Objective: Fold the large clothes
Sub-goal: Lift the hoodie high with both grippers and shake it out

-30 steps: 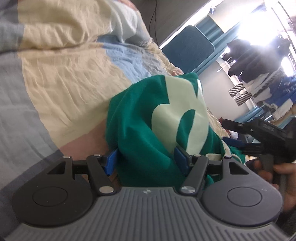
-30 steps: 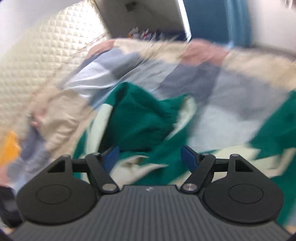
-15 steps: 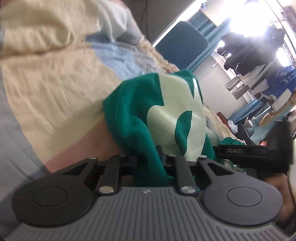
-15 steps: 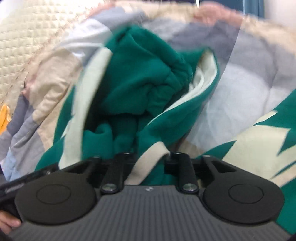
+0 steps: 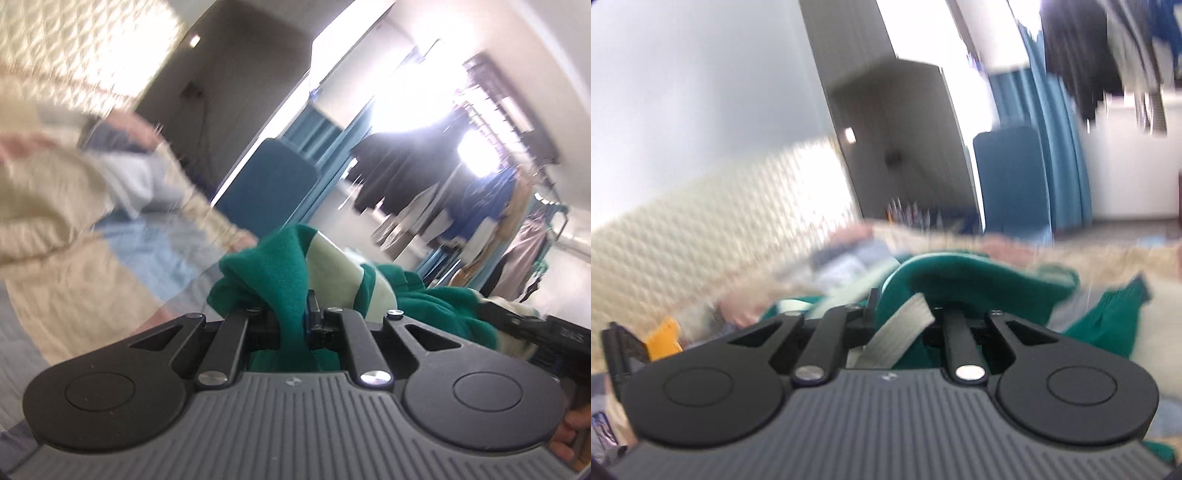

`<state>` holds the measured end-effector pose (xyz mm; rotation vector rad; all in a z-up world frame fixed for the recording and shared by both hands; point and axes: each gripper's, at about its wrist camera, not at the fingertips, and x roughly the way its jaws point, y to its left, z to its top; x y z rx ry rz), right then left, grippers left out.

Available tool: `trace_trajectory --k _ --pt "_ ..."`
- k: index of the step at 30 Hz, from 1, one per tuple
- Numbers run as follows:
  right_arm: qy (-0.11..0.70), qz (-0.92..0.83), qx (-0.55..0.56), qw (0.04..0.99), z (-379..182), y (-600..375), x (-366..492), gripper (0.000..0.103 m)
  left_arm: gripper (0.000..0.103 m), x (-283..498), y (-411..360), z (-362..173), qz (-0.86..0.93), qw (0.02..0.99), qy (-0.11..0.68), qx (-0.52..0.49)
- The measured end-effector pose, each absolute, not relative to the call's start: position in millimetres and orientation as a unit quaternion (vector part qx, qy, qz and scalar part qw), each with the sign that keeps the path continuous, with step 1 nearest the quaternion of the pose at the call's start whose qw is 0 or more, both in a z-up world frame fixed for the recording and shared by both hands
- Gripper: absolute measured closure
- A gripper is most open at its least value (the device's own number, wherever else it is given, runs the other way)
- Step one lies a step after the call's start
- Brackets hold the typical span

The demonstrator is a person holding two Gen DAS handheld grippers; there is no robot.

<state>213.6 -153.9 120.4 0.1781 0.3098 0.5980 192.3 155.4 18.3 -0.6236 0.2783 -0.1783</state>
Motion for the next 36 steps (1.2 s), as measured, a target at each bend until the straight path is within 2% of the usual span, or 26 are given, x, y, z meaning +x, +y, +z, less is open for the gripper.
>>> trace_trajectory --k 12,17,21,24,27,31,36 --pt "-0.036 0.254 0.058 0.965 316 -218 85 0.089 0.092 77 164 213 -0.058 0.951 0.019 -0.304" --pt "-0.062 0.212 0.024 0.975 382 -232 88 0.09 0.092 50 176 270 -0.037 0.959 -0.001 -0.28" --pt "-0.057 0.183 0.004 0.982 409 -232 128 0.09 0.092 61 198 286 -0.004 0.964 0.004 -0.268" --pt "-0.044 0.158 -0.012 0.986 404 -211 186 0.09 0.092 91 222 275 0.034 0.966 0.018 -0.255" --pt "-0.016 0.145 -0.001 0.989 377 -194 258 0.089 0.092 143 253 238 0.063 0.963 0.042 -0.26" --pt "0.004 0.142 0.005 0.99 314 -172 345 0.089 0.092 229 284 166 0.115 0.96 0.077 -0.243" --pt "0.047 0.14 0.024 0.989 207 -147 475 0.089 0.092 347 328 55 0.161 0.949 0.118 -0.243"
